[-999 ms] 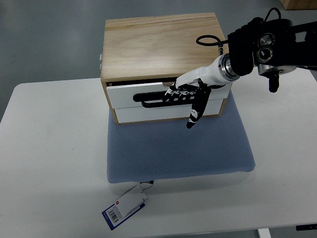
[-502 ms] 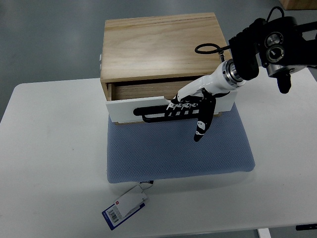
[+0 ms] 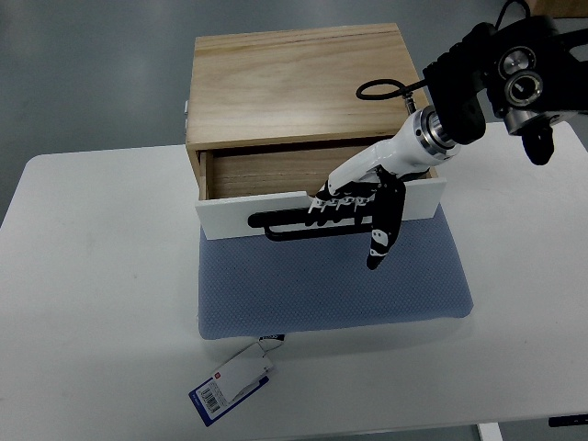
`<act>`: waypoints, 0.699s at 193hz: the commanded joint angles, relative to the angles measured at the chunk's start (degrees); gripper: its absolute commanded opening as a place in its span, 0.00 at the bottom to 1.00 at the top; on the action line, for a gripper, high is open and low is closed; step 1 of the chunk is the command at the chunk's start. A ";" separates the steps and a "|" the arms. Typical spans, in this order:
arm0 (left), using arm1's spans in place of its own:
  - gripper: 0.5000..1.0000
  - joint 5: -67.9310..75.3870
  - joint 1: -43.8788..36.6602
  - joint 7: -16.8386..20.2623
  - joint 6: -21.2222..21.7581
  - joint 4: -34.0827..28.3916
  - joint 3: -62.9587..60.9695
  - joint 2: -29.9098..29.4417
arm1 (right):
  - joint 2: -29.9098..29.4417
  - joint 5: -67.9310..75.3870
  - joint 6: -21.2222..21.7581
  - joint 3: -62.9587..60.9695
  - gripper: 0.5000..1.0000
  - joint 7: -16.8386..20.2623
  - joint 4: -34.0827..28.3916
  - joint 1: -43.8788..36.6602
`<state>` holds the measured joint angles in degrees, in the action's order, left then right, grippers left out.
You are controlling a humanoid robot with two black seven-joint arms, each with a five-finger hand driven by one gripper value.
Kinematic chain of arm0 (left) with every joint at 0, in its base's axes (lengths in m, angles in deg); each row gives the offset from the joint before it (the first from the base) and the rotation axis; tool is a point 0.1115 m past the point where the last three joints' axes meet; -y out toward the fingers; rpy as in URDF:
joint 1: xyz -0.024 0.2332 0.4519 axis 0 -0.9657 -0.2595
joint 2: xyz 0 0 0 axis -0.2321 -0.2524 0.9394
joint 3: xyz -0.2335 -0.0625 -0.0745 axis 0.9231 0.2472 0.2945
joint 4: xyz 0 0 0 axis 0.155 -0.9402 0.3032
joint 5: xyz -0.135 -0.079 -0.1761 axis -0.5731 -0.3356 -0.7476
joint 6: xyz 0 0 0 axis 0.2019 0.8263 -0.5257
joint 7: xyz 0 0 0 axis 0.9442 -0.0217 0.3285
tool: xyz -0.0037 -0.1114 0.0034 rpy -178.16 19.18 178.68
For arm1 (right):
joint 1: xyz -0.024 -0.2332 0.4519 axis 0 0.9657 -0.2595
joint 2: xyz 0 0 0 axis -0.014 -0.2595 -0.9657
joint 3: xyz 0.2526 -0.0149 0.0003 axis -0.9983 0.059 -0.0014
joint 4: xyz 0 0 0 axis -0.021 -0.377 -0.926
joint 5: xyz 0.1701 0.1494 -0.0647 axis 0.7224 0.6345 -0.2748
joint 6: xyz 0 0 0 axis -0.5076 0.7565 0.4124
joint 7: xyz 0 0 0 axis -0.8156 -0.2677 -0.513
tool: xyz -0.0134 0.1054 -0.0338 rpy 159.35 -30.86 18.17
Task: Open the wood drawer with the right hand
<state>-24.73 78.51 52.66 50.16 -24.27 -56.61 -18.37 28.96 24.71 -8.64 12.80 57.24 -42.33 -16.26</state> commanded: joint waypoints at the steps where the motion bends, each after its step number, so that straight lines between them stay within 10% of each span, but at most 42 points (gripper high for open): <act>1: 1.00 0.00 0.00 0.00 0.00 0.00 0.00 0.00 | 0.09 -0.08 -0.97 -0.15 0.84 0.01 0.02 -0.71; 135: 1.00 0.00 0.00 0.00 0.00 0.00 0.00 0.00 | 5.19 4.58 -1.67 -4.64 0.84 -0.34 0.02 -7.92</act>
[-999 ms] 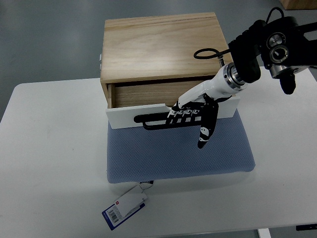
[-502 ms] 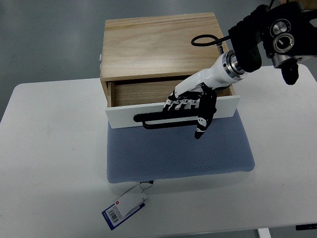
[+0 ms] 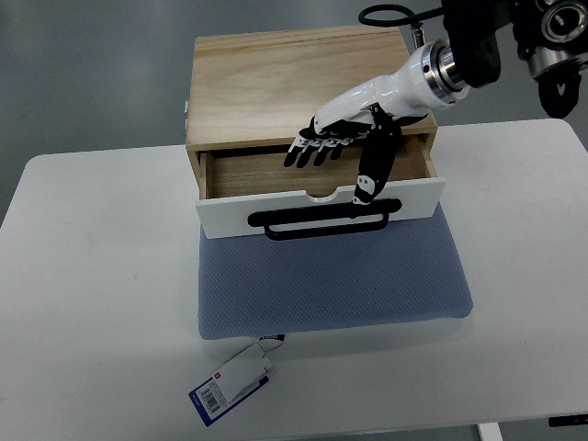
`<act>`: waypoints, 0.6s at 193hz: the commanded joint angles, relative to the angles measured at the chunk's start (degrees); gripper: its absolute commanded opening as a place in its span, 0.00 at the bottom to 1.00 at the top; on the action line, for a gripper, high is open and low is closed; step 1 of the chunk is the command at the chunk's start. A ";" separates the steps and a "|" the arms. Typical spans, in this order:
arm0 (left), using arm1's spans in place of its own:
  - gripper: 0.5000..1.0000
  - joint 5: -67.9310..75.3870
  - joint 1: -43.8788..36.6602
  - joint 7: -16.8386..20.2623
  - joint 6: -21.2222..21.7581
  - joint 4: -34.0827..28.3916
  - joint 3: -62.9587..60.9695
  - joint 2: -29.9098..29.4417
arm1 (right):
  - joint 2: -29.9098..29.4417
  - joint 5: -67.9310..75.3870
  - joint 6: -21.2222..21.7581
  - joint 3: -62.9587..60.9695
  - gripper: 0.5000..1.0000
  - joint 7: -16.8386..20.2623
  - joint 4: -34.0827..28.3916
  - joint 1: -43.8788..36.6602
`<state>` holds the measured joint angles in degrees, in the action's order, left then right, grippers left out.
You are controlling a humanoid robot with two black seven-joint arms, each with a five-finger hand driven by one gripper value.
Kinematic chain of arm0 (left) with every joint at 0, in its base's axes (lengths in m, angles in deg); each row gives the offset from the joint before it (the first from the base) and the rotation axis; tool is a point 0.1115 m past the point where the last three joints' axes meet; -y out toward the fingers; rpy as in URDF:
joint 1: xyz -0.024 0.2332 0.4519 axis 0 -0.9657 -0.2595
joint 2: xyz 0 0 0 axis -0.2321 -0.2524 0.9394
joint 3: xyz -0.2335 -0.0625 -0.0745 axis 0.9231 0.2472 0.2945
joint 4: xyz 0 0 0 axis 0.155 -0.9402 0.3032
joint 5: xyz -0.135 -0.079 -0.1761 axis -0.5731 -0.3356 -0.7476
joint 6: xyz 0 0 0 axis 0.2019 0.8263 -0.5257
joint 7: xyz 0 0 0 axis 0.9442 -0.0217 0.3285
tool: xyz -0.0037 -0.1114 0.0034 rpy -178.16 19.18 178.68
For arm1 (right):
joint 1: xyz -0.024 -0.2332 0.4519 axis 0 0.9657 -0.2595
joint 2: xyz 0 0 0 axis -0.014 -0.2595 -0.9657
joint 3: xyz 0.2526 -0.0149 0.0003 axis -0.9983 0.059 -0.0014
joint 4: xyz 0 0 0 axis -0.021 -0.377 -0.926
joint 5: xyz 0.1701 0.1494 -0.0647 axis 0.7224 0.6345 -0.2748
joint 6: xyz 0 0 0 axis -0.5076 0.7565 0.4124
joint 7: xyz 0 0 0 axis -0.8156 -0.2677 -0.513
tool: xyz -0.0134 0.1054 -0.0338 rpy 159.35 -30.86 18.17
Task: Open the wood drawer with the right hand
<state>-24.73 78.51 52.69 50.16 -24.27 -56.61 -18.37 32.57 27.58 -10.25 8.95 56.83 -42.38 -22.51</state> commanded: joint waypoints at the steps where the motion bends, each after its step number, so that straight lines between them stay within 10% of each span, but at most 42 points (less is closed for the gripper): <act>1: 1.00 0.00 0.00 -0.03 0.00 0.00 0.00 0.00 | 1.59 1.70 -0.07 -0.78 0.84 0.07 0.06 -1.67; 49: 1.00 0.00 0.00 -0.03 0.00 0.00 0.00 0.00 | 6.42 8.56 -6.22 -4.47 0.84 -0.02 5.16 -0.17; 116: 1.00 0.00 0.00 -0.03 0.00 0.00 0.00 0.00 | 11.43 15.24 -26.08 -26.18 0.84 -8.20 19.75 29.00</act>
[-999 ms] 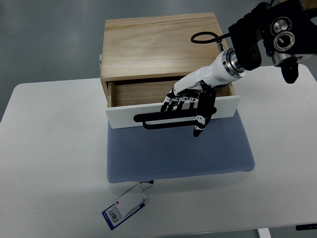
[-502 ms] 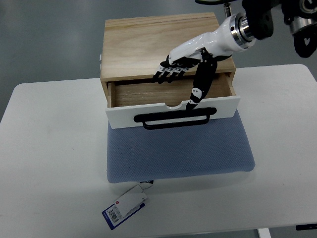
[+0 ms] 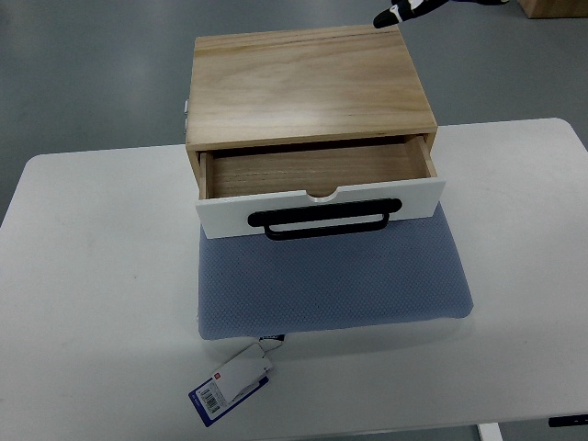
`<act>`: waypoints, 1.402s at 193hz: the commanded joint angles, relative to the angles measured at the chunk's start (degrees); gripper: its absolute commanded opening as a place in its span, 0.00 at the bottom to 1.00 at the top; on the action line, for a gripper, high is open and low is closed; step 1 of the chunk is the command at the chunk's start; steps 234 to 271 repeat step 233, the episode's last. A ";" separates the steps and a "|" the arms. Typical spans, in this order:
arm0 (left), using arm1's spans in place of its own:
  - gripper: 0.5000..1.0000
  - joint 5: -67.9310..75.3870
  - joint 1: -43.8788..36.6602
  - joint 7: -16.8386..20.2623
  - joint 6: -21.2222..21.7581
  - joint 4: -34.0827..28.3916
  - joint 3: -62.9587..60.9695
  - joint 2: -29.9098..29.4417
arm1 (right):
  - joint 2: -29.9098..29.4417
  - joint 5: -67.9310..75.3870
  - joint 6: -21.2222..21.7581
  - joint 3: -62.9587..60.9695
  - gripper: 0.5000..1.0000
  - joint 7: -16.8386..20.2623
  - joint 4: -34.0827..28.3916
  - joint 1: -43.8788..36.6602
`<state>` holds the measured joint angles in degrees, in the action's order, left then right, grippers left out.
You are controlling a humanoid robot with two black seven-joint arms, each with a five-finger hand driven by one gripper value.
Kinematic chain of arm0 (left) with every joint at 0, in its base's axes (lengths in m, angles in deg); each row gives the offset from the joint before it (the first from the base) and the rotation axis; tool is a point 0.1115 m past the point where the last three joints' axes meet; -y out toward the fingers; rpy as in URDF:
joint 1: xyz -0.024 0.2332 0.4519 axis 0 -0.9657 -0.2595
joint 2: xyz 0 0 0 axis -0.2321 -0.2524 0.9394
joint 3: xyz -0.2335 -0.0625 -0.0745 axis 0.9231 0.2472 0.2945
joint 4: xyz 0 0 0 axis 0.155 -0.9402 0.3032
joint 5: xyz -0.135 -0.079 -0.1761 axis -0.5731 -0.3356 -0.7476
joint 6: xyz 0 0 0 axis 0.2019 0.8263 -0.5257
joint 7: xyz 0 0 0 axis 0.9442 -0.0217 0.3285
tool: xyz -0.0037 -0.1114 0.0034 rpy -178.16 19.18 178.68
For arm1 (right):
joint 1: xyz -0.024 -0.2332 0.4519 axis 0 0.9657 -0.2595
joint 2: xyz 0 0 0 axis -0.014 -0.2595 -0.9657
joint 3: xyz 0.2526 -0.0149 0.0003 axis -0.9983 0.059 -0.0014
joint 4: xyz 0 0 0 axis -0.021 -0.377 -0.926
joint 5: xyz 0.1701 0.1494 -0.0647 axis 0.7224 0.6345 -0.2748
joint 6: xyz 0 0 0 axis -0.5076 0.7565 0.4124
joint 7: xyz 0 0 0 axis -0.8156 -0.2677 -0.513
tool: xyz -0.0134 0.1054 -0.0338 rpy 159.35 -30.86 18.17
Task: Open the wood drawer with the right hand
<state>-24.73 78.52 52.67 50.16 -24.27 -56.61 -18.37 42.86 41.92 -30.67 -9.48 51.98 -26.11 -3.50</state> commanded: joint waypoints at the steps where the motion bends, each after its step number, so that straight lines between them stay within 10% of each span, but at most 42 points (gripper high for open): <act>1: 1.00 0.00 -0.01 -0.01 0.00 0.00 0.00 0.00 | 1.14 0.99 -6.10 -8.53 0.84 -3.52 3.75 10.87; 102: 1.00 0.00 -0.01 -0.01 0.00 0.00 0.00 0.00 | -9.22 1.69 -10.06 -44.05 0.85 -10.37 16.40 44.80; 271: 1.00 0.00 -0.01 -0.01 0.00 0.00 0.00 0.00 | -19.78 0.55 -9.79 -49.59 0.86 -15.65 20.45 56.49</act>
